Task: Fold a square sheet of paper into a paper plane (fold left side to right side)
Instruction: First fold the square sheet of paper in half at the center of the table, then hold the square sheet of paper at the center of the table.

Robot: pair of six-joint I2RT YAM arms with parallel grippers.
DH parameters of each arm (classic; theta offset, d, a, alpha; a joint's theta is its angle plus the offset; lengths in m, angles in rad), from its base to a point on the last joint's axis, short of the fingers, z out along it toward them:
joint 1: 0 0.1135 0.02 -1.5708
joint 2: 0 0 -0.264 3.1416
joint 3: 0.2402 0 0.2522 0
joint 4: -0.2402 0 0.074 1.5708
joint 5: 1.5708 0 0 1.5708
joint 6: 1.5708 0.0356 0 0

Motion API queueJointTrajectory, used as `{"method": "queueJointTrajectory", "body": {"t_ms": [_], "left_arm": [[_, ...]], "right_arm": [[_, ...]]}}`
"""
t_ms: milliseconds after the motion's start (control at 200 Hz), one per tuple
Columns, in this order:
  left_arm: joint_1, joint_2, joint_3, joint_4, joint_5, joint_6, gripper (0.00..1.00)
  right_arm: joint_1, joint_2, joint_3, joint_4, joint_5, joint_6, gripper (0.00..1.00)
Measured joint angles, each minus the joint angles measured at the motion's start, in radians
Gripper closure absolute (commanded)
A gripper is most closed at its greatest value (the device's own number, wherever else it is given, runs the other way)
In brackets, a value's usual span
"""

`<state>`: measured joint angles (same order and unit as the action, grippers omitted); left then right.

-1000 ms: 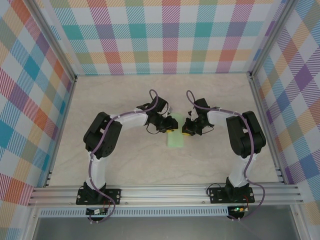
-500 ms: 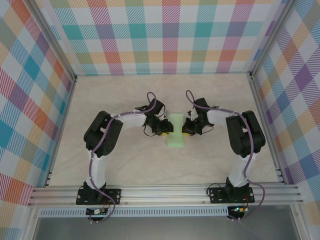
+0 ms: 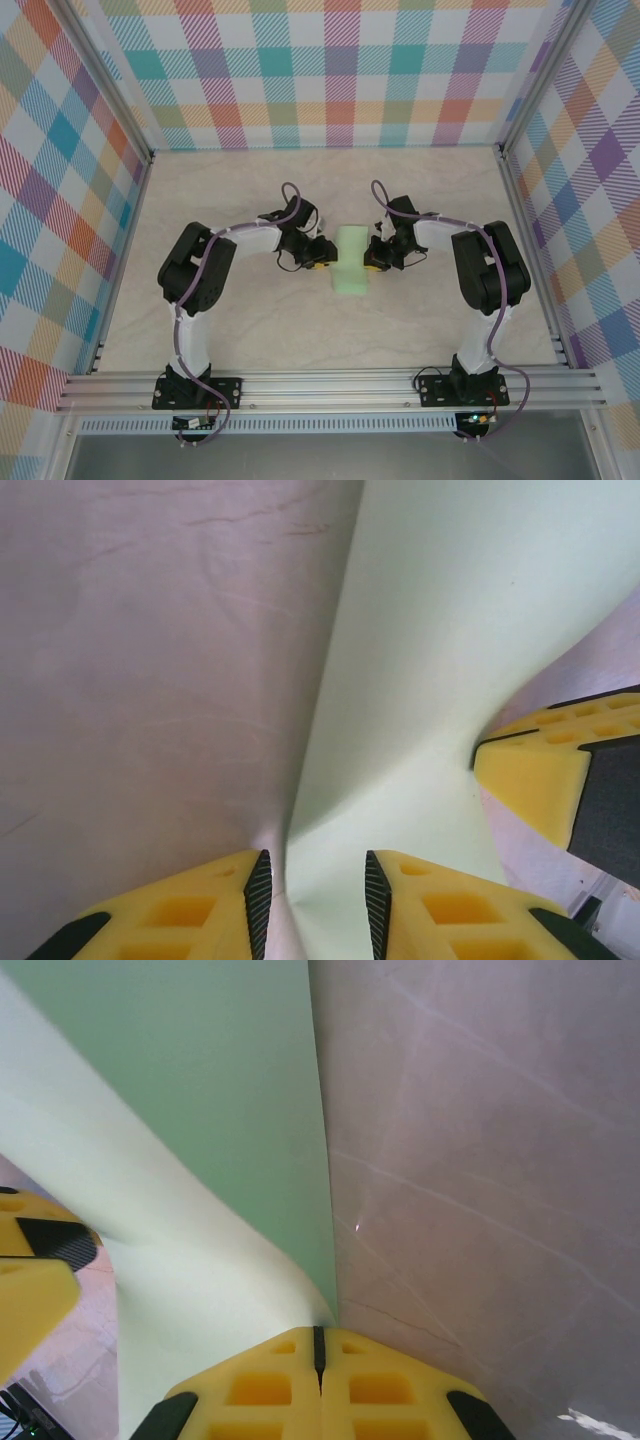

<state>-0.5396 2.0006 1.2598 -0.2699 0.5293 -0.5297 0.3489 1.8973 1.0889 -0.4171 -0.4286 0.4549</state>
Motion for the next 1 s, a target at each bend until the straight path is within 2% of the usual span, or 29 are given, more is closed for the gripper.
{"method": "queueJointTrajectory", "body": {"t_ms": [315,555,710,1000], "left_arm": [[-0.035,-0.062,0.009,0.041,0.032,-0.001,0.70],[-0.093,0.036,0.080,0.082,0.058,-0.009,0.71],[-0.095,0.087,0.081,0.075,0.047,-0.008,0.71],[-0.095,0.091,0.080,0.059,0.028,-0.004,0.72]], "right_arm": [[0.000,0.000,0.002,-0.002,0.000,0.000,0.95],[0.000,0.000,0.002,-0.003,0.000,0.000,0.95],[0.000,0.000,0.002,-0.002,0.000,0.000,0.95],[0.001,-0.003,0.000,0.002,0.000,0.000,0.95]]}}
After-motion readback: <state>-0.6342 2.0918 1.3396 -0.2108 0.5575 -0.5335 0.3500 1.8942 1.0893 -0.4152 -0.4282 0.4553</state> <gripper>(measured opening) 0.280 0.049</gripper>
